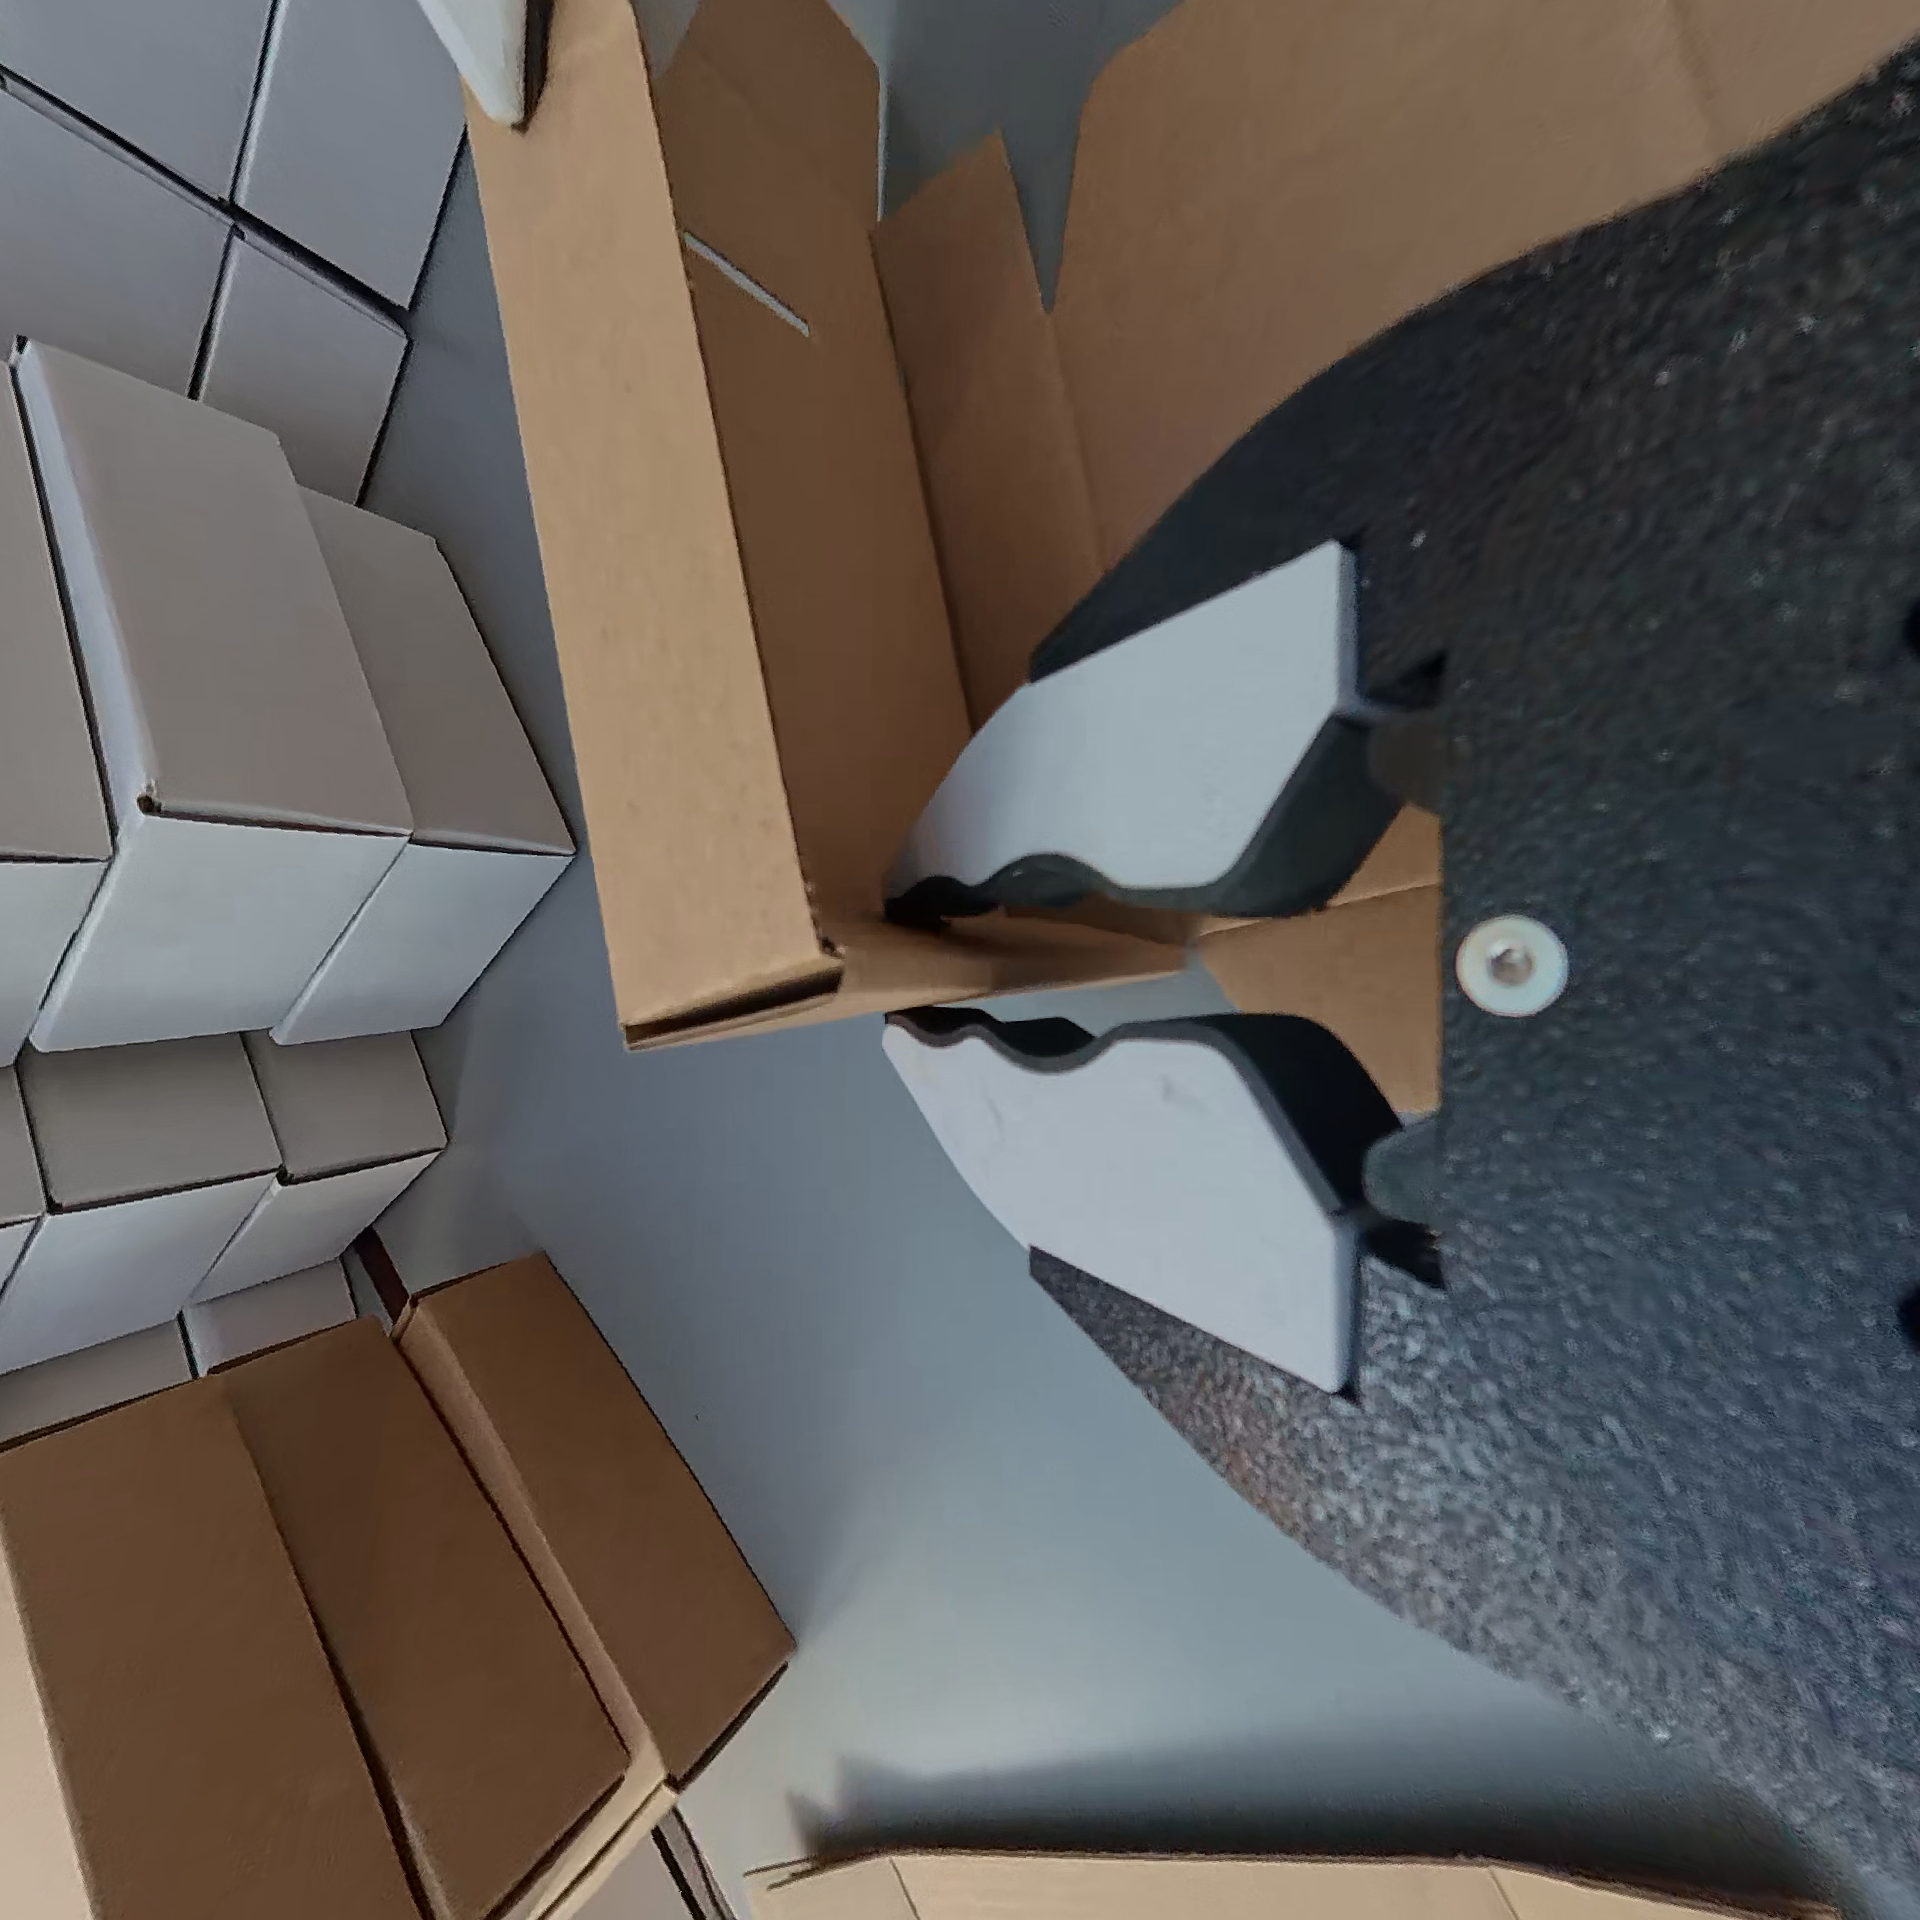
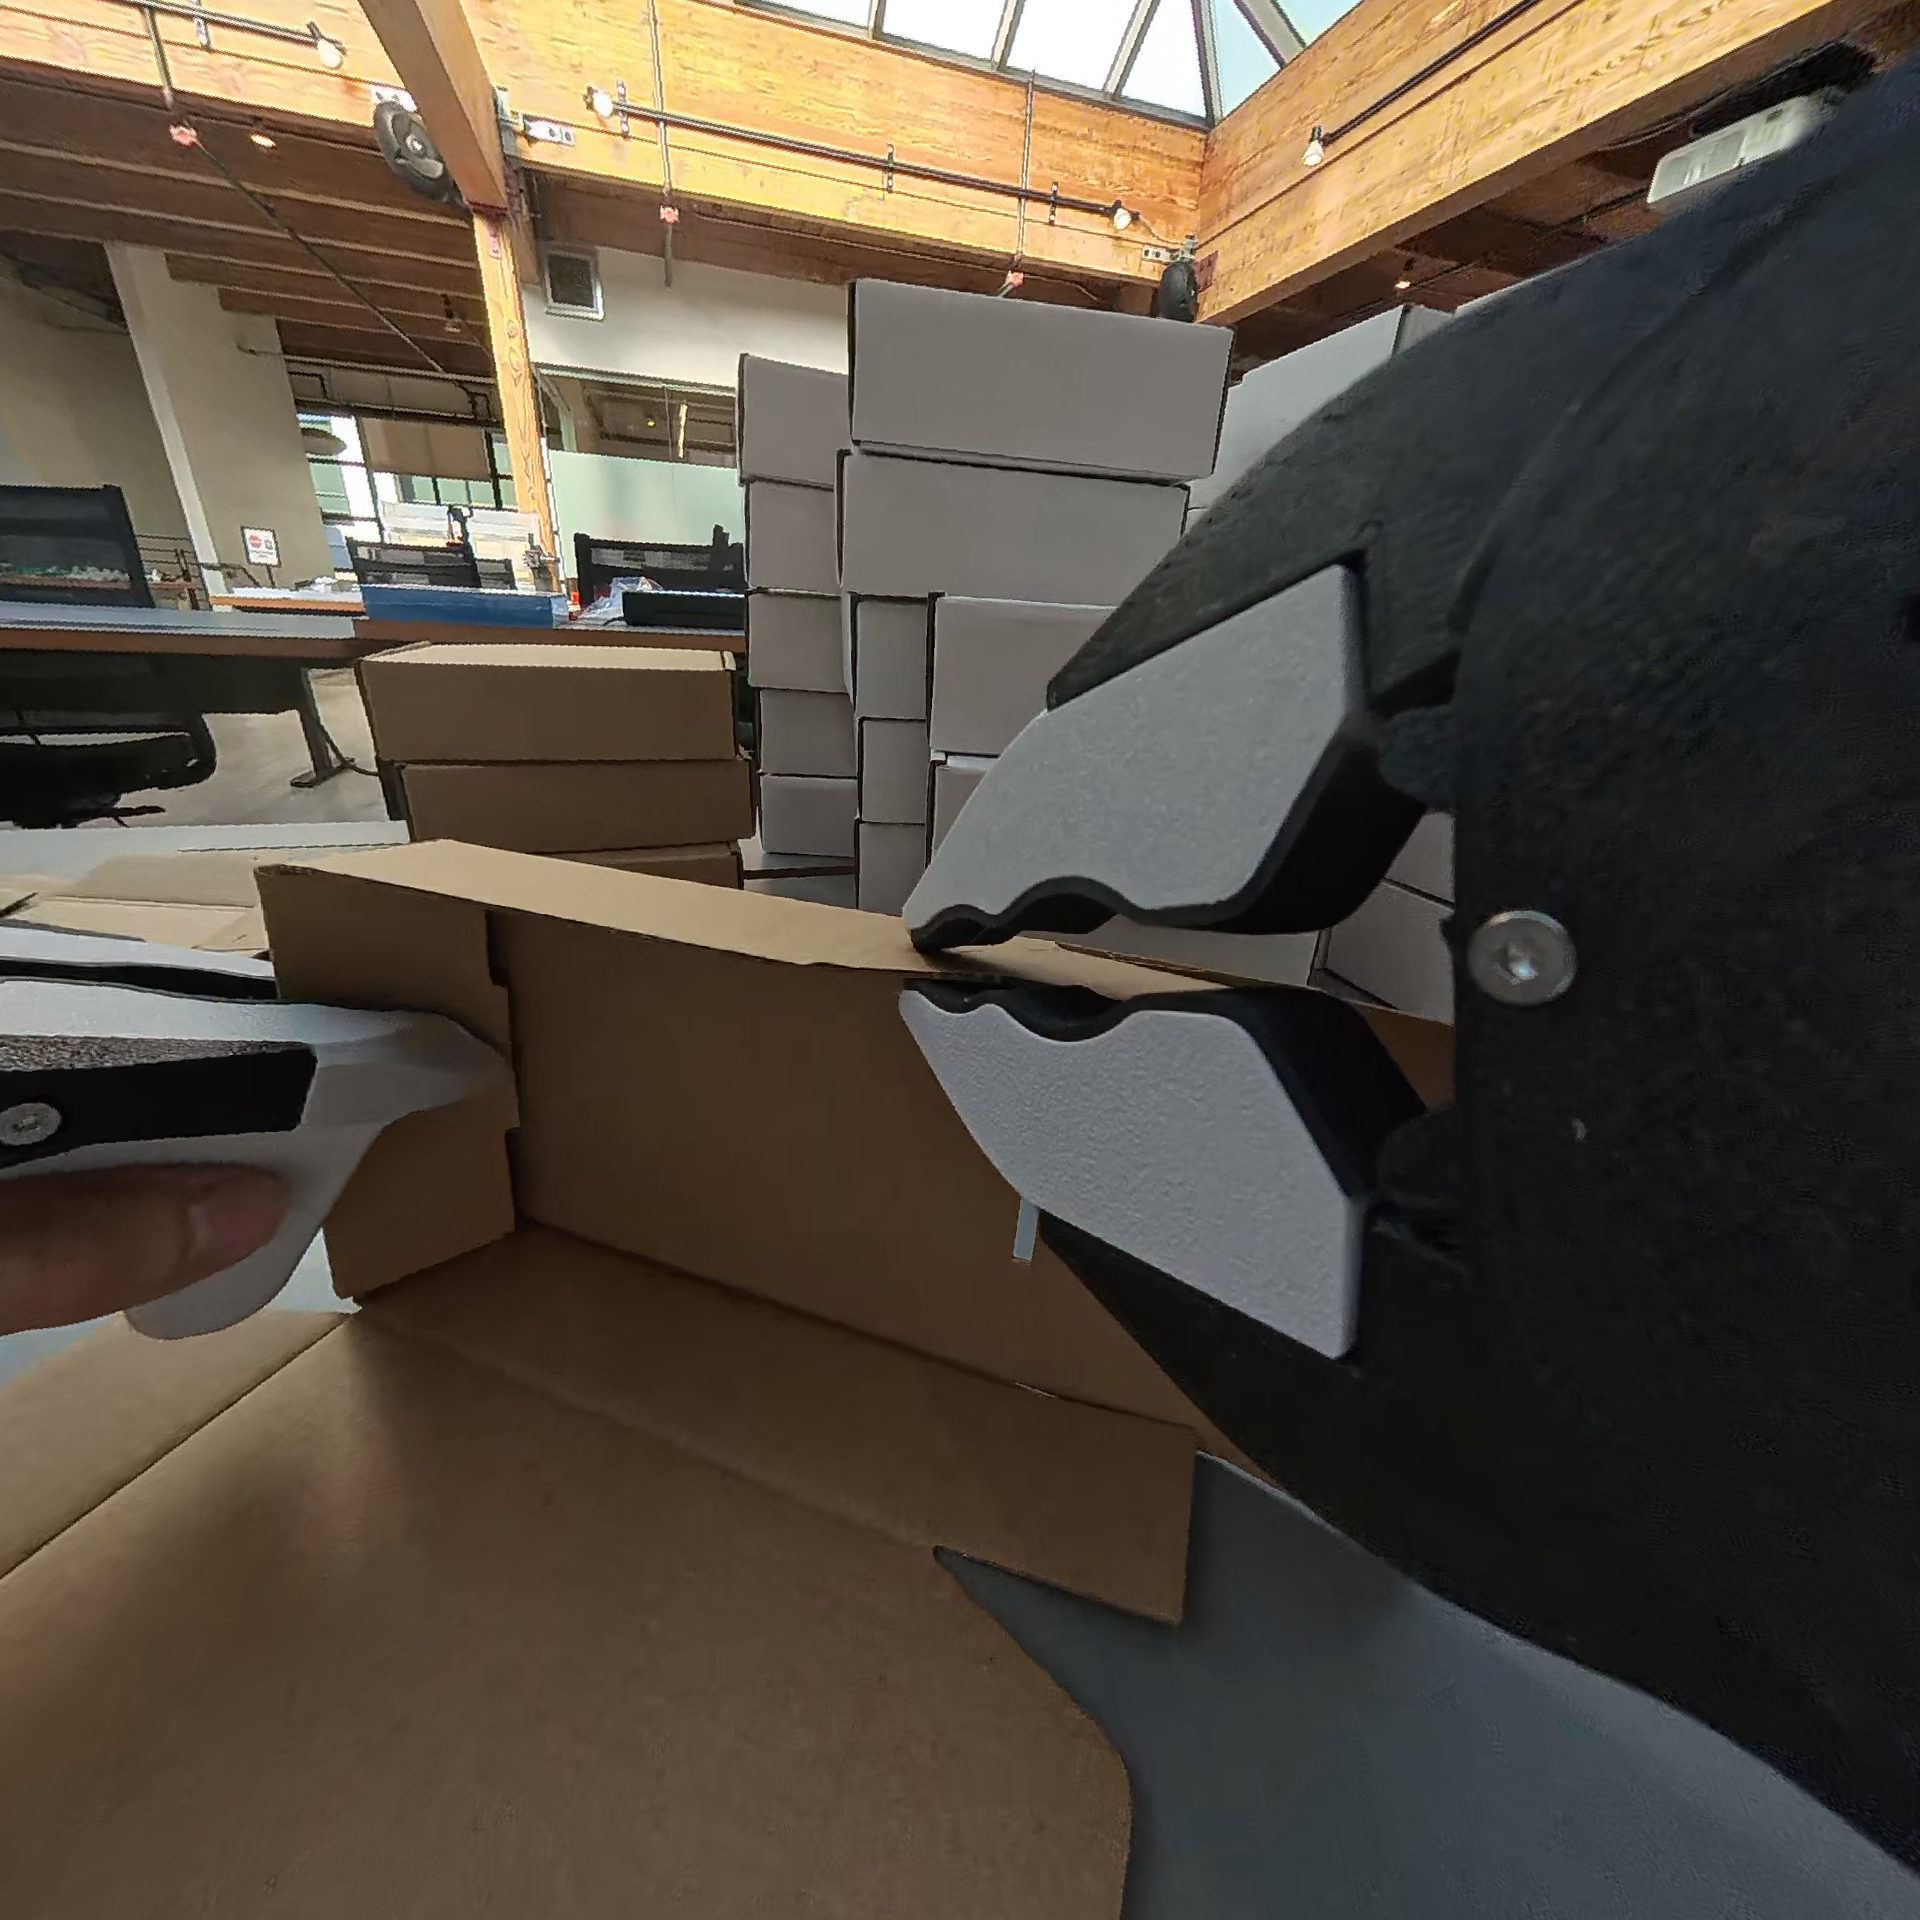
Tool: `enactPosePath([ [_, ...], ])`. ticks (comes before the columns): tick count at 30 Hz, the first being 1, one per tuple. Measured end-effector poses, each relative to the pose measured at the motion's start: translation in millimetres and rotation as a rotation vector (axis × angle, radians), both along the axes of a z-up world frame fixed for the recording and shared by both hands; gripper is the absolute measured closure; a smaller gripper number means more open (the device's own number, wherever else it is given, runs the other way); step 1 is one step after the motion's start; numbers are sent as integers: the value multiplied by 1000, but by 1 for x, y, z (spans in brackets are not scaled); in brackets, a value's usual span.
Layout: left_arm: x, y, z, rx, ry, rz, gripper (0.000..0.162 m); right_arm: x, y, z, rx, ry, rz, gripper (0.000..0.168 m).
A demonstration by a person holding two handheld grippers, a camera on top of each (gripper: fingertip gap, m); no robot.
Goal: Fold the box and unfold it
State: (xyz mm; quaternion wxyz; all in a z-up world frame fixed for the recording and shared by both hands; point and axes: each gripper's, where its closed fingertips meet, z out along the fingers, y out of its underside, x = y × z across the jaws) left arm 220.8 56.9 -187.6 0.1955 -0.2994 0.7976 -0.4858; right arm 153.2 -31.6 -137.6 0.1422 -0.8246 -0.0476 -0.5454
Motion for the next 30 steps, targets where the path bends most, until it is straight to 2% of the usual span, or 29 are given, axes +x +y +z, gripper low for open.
enactPosePath([
  [8, 7, 8, 0, 38, -51, 205, 157, -4, 5, 1, -15, -71, -122, 164],
  [11, 8, 10, 0, 18, -37, 272, 158, -5, 6, 0, -81, -117, -152, 164],
  [15, 8, 10, 0, 7, -29, 300, 157, -2, 4, 0, -135, -154, -189, 164],
  [16, 7, 10, 0, 10, -33, 301, 157, -2, 3, -1, -119, -134, -188, 161],
  [18, 7, 10, 0, 10, -32, 307, 157, -7, 3, -7, -86, -22, -165, 144],
  [19, 7, 11, 0, 6, -28, 316, 157, -12, 5, -5, -56, 18, -137, 143],
  [21, 7, 13, 0, -1, -23, 333, 157, -25, 18, 10, 70, 80, -57, 144],
  [22, 7, 13, 0, 2, -25, 340, 157, -29, 26, 25, 157, 84, -20, 150],
  [23, 7, 13, 0, 7, -29, 346, 157, -31, 33, 42, 237, 58, 4, 163],
  [25, 7, 14, 0, 10, -31, 362, 156, -21, 38, 70, 350, -51, -22, 168],
  [26, 7, 14, 0, 6, -27, 372, 156, -11, 36, 73, 346, -84, -60, 168],
  [30, 8, 17, 0, 12, -32, 411, 156, 25, 39, 40, 207, -52, -165, 168],
])
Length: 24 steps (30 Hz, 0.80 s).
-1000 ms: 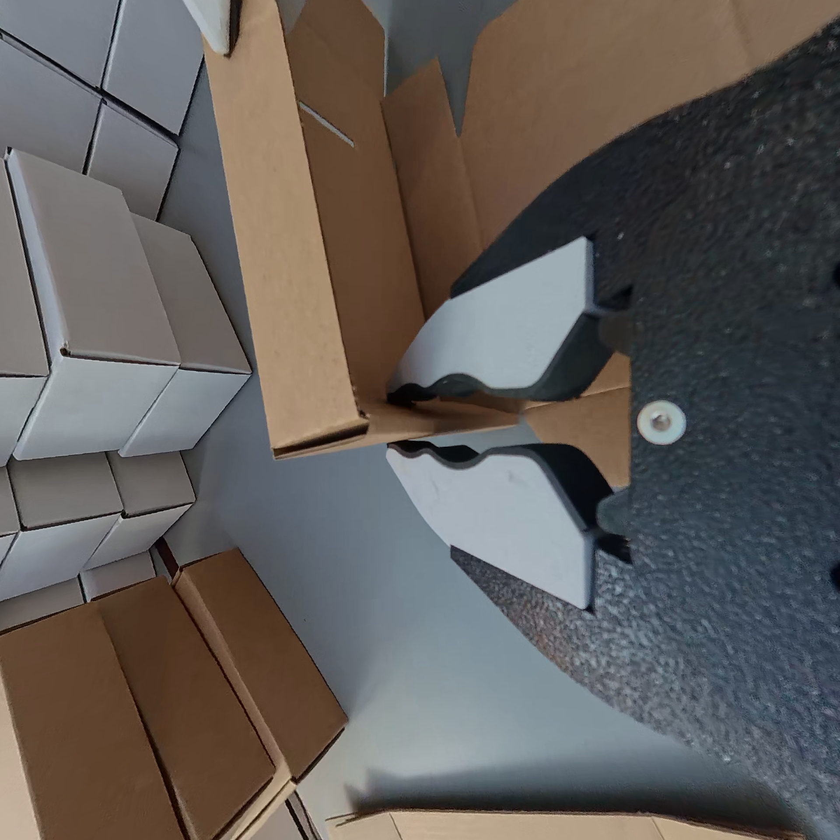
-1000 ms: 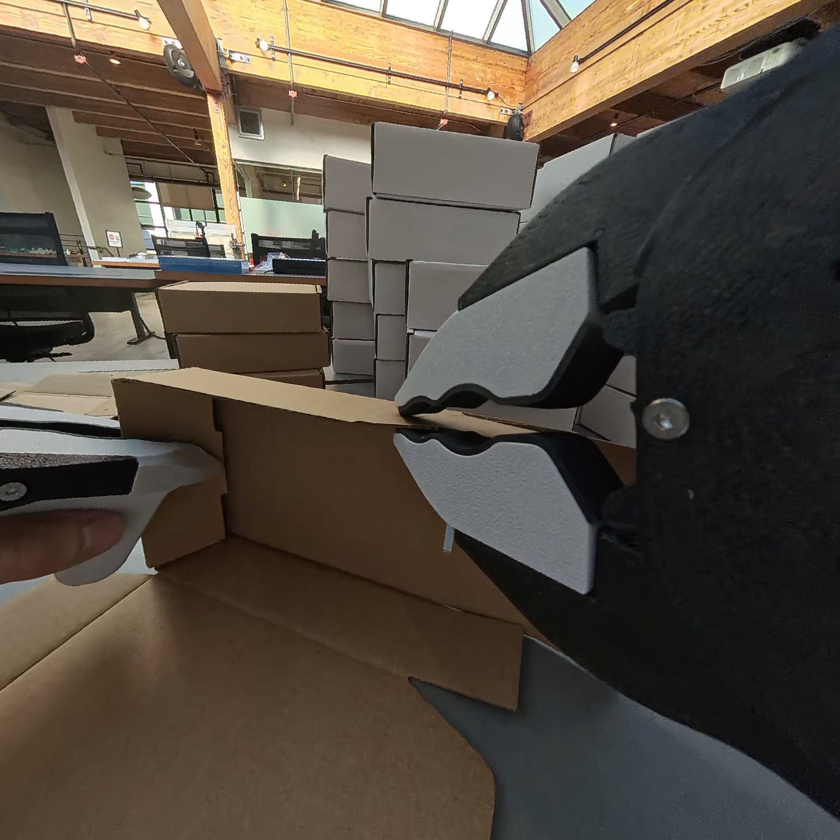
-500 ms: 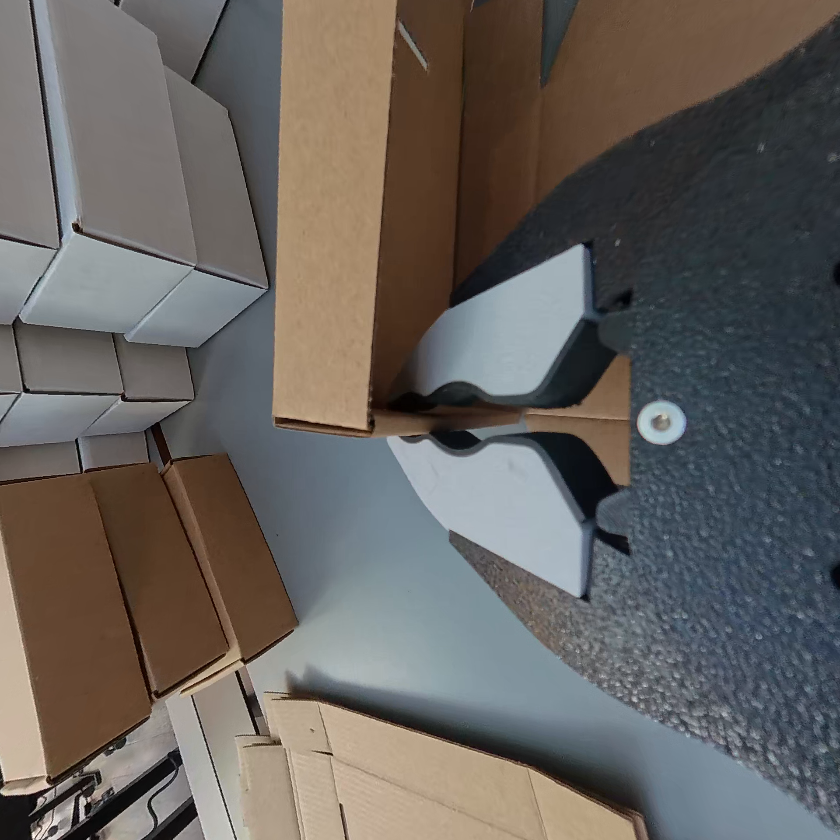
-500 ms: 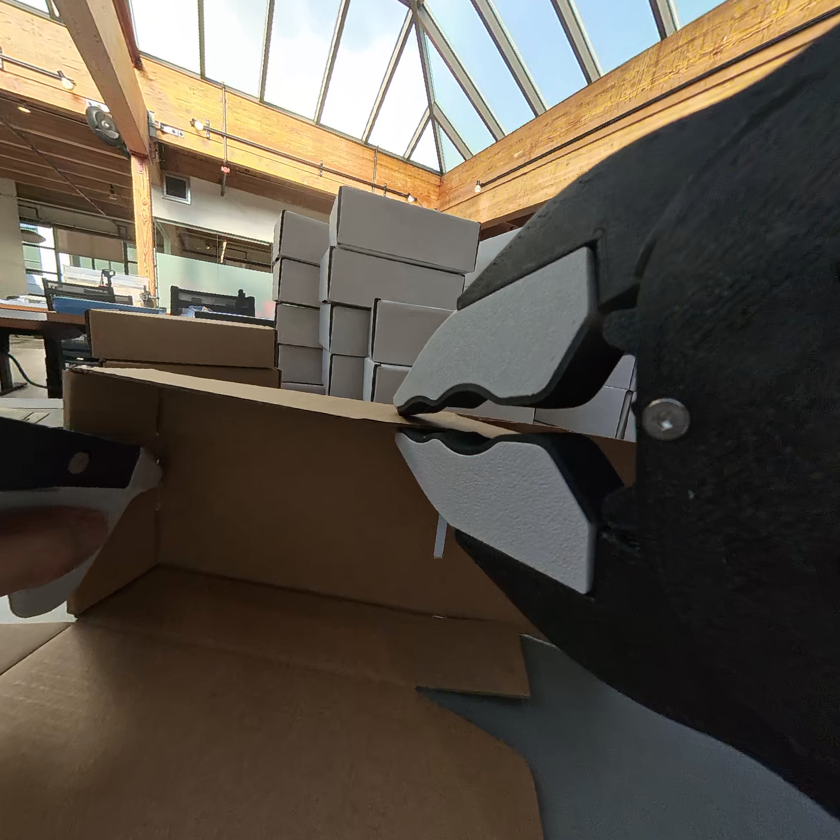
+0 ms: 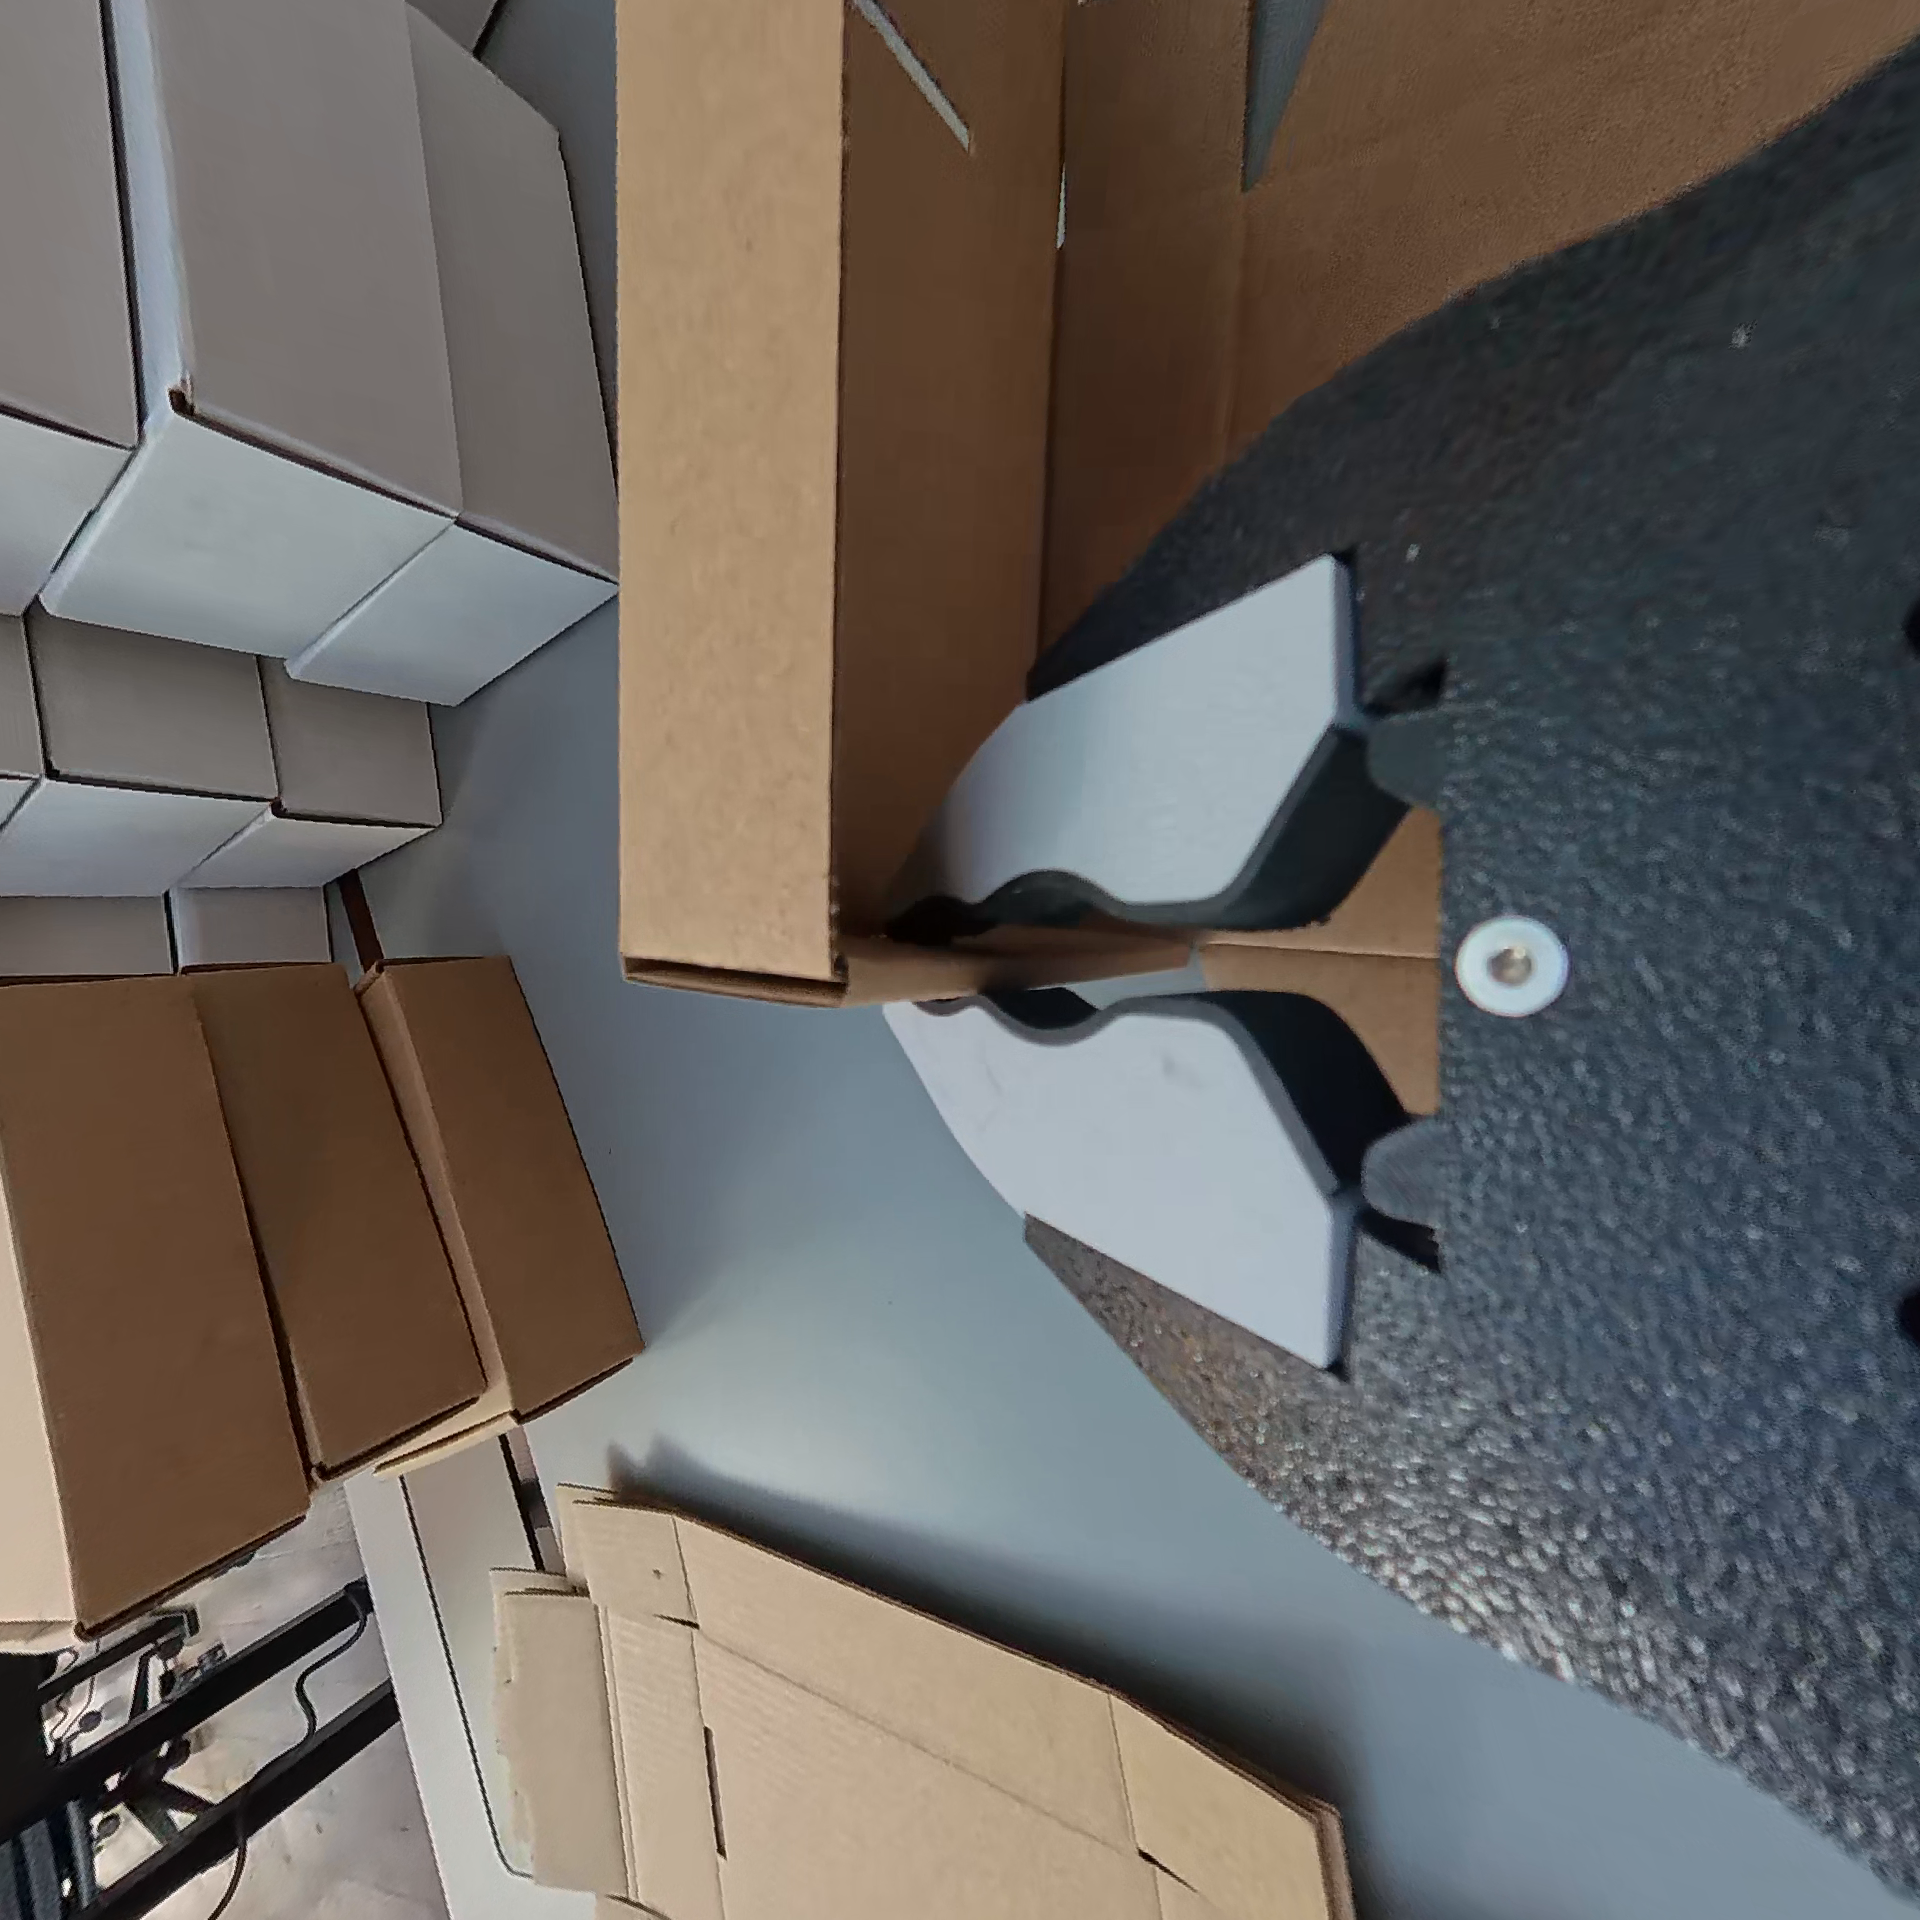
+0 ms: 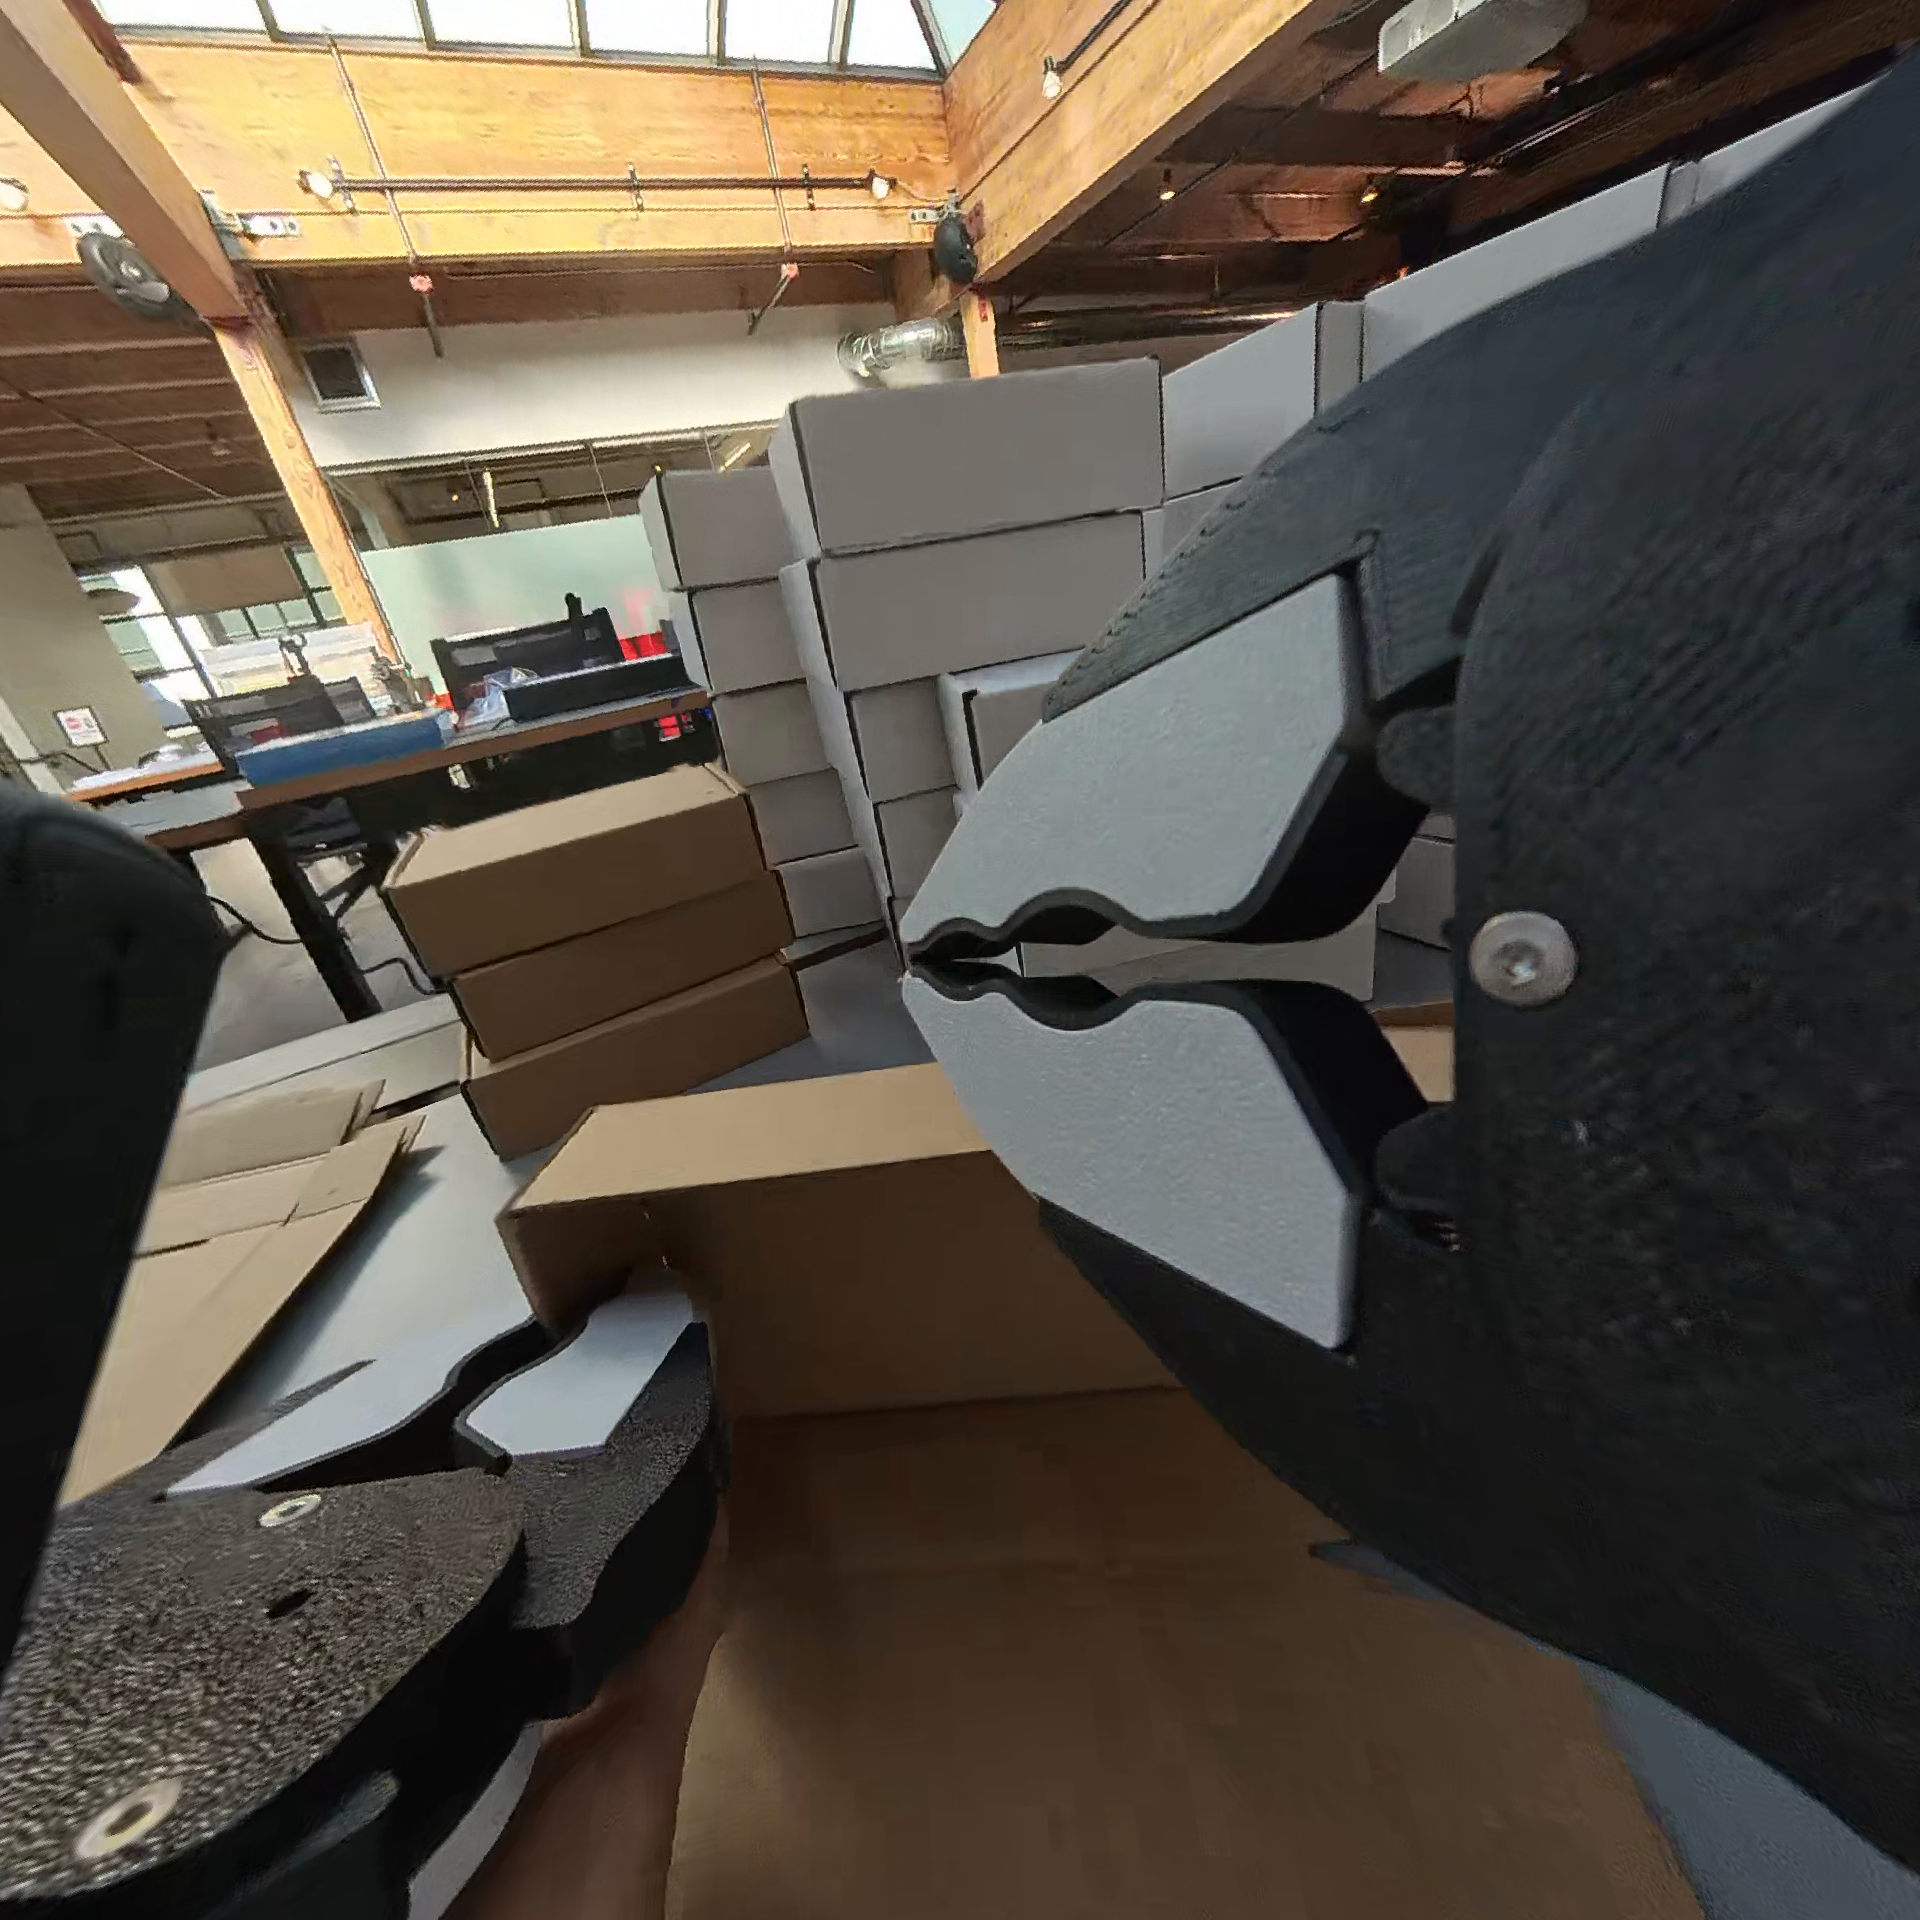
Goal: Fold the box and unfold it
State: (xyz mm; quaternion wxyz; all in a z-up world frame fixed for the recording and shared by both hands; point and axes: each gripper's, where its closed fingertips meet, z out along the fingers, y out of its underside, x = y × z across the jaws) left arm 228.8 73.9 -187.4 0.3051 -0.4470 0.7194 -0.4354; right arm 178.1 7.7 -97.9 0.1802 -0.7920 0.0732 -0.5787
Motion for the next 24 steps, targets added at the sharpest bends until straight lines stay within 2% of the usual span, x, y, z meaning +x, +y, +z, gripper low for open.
enactPosePath([
  [4, 0, 1, 0, 20, -9, 16, 156, 7, 2, -34, -130, 96, -54, 168],
  [8, 0, 1, -1, 20, -5, 16, 156, 8, 2, -37, -150, 57, -78, 168],
  [12, 0, 2, 0, 12, -3, 14, 156, 3, 4, -19, -126, -98, -59, 168],
  [14, 0, 6, 1, -11, -6, 43, 156, -10, 3, -1, -18, -177, -48, 168],
  [18, 2, 26, 6, -101, 8, 106, 157, -26, -29, 29, 116, -326, -130, 168],
  [24, 0, 48, 34, -163, -38, 169, 158, -11, -41, 25, 119, -322, -156, 168],
])
